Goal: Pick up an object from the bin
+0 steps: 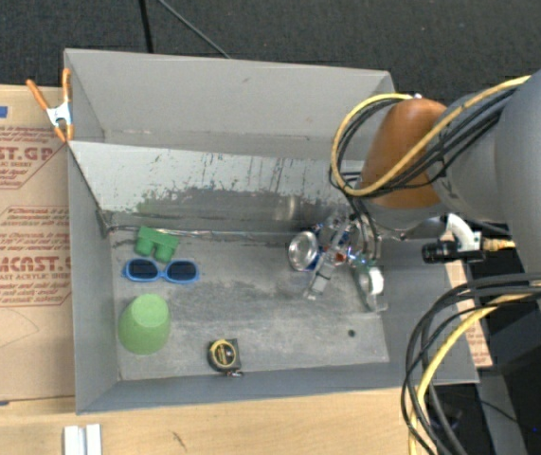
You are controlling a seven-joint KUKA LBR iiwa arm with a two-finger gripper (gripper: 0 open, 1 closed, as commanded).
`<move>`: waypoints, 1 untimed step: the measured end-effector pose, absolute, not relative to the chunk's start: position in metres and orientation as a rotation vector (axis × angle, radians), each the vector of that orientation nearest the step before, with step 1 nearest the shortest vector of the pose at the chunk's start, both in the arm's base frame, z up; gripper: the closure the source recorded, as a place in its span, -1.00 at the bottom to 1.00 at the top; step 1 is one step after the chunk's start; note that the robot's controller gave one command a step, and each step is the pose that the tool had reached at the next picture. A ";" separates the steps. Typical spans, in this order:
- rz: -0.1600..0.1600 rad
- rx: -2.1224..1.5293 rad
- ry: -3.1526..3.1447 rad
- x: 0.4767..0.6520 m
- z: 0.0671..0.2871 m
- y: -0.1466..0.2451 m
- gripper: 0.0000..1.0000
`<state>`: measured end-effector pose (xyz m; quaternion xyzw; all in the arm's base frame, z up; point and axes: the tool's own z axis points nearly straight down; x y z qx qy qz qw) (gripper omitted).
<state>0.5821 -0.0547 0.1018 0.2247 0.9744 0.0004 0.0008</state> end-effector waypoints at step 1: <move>-0.001 -0.077 3.127 0.583 0.073 -0.090 -1.00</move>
Offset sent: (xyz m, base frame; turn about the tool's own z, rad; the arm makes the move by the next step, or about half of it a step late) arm -0.0027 -0.0360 -0.0318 -0.5018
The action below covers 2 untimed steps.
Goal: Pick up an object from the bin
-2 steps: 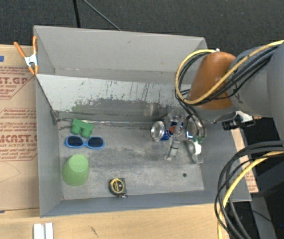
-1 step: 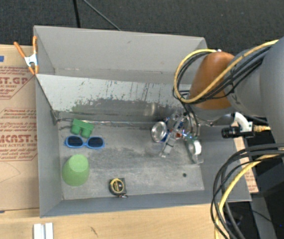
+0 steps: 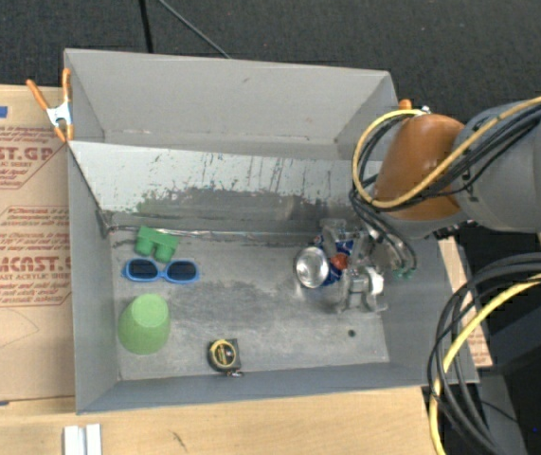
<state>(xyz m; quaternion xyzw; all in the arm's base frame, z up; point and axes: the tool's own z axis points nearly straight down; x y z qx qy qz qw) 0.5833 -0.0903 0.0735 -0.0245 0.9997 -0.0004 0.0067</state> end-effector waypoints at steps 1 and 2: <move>-0.001 -0.077 3.120 0.586 0.076 -0.089 -1.00; -0.003 -0.077 3.115 0.587 0.077 -0.090 1.00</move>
Offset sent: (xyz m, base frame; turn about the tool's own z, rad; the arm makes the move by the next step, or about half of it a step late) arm 0.0000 0.0000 0.0000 0.0000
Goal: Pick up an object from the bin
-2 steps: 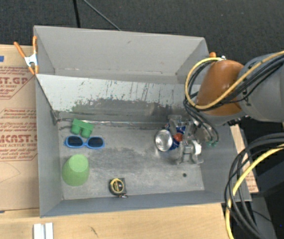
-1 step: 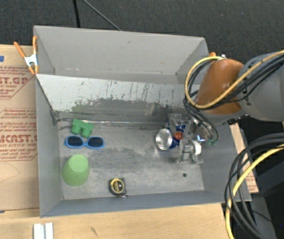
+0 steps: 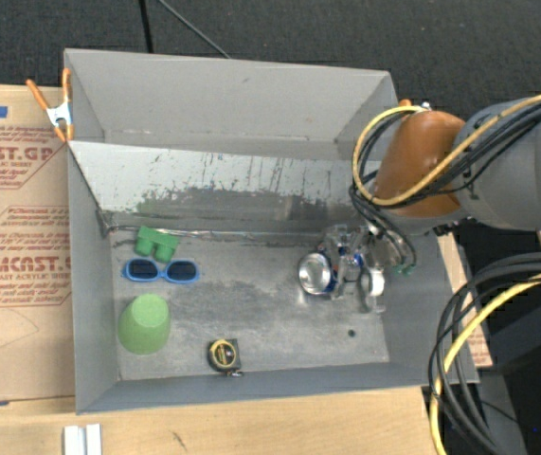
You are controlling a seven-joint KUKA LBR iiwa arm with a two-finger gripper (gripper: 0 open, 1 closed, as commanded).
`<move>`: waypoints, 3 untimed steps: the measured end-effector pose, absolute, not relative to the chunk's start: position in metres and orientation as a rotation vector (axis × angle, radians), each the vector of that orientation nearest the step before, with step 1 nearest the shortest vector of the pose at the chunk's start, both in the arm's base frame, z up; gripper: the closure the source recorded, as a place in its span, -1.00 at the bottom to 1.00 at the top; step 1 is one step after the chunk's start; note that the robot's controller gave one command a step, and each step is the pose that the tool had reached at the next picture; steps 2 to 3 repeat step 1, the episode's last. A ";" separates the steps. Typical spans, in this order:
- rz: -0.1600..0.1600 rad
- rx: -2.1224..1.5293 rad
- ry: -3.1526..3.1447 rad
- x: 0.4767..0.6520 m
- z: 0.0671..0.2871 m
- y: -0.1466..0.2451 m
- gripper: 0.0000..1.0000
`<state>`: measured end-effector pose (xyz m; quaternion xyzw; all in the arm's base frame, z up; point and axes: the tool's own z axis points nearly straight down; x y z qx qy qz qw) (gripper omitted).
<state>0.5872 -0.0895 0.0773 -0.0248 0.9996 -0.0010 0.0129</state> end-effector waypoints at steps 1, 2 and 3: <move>-0.001 -0.078 3.132 0.590 0.103 -0.089 1.00; -0.001 -0.078 3.132 0.590 0.103 -0.089 1.00; -0.001 -0.078 3.132 0.590 0.103 -0.089 1.00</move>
Offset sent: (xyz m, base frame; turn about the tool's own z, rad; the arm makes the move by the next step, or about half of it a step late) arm 0.0000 0.0000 0.0225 0.0000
